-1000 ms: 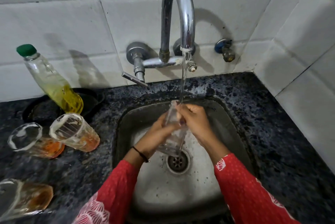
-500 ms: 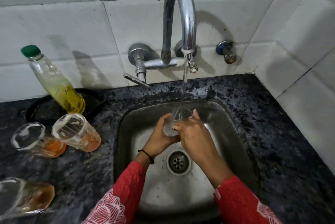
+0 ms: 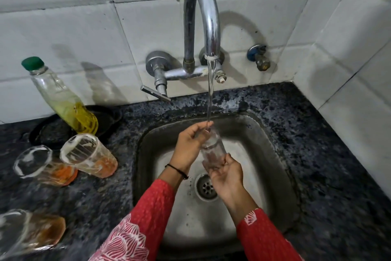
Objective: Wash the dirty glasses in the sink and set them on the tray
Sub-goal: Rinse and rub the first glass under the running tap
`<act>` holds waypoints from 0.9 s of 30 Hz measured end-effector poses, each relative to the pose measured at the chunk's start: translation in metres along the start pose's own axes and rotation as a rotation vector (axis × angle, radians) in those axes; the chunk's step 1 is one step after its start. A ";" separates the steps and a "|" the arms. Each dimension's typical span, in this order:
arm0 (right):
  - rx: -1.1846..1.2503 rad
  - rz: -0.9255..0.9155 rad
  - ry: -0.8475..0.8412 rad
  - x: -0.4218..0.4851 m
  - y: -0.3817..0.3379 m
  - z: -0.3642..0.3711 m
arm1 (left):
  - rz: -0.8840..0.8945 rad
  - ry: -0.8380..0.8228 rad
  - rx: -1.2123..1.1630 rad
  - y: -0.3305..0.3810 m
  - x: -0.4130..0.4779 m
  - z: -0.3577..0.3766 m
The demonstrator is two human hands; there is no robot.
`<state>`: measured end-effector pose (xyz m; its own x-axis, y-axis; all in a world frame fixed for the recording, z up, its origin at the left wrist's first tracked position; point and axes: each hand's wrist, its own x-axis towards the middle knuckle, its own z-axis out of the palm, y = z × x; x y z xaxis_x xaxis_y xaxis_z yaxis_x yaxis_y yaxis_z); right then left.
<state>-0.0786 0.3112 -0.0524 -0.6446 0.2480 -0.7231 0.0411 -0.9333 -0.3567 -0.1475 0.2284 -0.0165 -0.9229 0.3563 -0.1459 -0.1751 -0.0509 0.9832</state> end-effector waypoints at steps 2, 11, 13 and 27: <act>0.022 -0.014 -0.020 0.001 -0.002 0.006 | 0.026 -0.026 0.019 0.002 -0.004 0.004; -0.555 -0.398 -0.238 0.007 -0.030 0.054 | -0.419 -0.072 -0.534 -0.017 -0.045 -0.012; -0.836 -0.516 -0.304 0.001 -0.036 0.062 | -0.455 -0.172 -0.551 -0.014 -0.048 -0.019; -1.393 -0.898 -0.269 -0.026 -0.050 0.073 | 0.019 0.364 -0.402 0.032 0.000 -0.034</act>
<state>-0.1194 0.3329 0.0275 -0.9346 0.3524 0.0491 0.1161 0.4323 -0.8942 -0.1651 0.1952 0.0112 -0.9738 0.0093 -0.2271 -0.2087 -0.4321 0.8773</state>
